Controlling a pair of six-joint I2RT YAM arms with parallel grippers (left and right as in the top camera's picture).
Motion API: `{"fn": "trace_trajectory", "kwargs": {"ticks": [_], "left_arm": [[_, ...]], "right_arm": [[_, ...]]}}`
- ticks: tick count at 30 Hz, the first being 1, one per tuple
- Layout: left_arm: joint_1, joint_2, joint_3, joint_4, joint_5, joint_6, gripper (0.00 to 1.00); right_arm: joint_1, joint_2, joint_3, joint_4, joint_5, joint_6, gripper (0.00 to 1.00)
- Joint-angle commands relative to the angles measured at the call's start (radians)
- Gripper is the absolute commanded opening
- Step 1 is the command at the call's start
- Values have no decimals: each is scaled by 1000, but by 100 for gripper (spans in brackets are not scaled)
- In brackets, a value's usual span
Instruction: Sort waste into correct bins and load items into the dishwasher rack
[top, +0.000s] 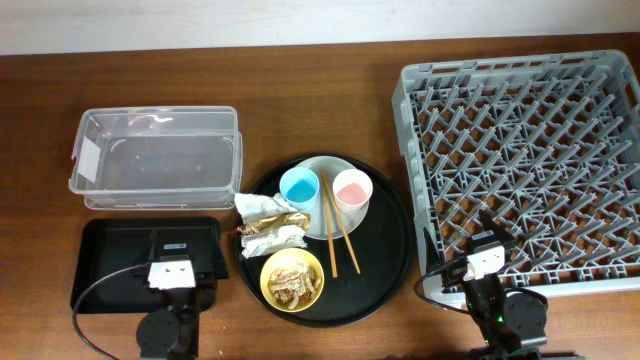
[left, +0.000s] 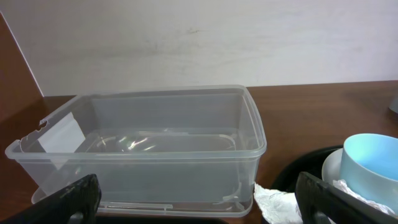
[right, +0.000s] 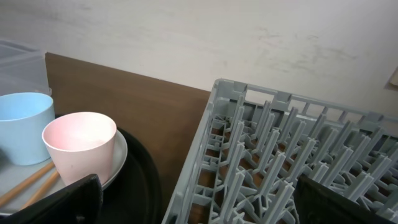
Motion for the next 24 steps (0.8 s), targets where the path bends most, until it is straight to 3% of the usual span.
{"fn": "trace_trajectory", "kwargs": {"ticks": [1,19,21,24], "left_arm": [[4,-8,-6,2,-8,-3,99],[4,-8,-6,2,-8,-3,99],[5,-8,-6,18,-196,174,99],[5,-8,-6,25,-214,174,99]], "right_arm": [[-8,-5,-5,-6,8,9,99],[-8,-5,-5,-6,8,9,99],[-8,-5,-5,-6,8,9,99],[-8,-5,-5,-6,8,9,99]]}}
